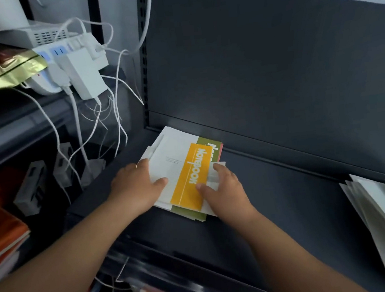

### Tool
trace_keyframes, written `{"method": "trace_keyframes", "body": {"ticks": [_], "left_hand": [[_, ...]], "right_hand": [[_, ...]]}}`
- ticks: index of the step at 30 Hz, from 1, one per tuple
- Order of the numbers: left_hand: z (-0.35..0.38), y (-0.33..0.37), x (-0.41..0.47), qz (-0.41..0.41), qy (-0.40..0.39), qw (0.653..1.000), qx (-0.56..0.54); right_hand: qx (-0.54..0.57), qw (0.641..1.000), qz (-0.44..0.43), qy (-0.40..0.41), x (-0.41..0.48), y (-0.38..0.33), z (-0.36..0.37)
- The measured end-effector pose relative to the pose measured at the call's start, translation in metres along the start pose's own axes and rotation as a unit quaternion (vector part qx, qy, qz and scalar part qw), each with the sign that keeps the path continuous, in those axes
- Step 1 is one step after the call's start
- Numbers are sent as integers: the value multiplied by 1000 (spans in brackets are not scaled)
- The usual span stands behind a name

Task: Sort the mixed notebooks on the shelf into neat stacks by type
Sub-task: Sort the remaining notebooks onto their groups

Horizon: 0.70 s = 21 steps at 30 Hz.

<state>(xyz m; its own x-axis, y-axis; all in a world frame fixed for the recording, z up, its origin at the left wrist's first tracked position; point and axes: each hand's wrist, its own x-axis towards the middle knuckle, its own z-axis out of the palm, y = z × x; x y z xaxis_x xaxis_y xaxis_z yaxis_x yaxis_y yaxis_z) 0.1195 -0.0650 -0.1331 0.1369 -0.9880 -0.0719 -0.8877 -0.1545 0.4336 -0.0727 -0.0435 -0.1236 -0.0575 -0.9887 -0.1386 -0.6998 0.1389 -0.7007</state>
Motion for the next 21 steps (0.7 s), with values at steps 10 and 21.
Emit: {"method": "trace_keyframes", "body": {"ticks": [10,21], "left_hand": [[-18,4,-1,-64,-26,978,-196],[-11,11,-6,-60,3,978,-200]], "right_hand": [[426,886,179,34,9,0,-5],[409,903,130,-1,5,9,1]]}}
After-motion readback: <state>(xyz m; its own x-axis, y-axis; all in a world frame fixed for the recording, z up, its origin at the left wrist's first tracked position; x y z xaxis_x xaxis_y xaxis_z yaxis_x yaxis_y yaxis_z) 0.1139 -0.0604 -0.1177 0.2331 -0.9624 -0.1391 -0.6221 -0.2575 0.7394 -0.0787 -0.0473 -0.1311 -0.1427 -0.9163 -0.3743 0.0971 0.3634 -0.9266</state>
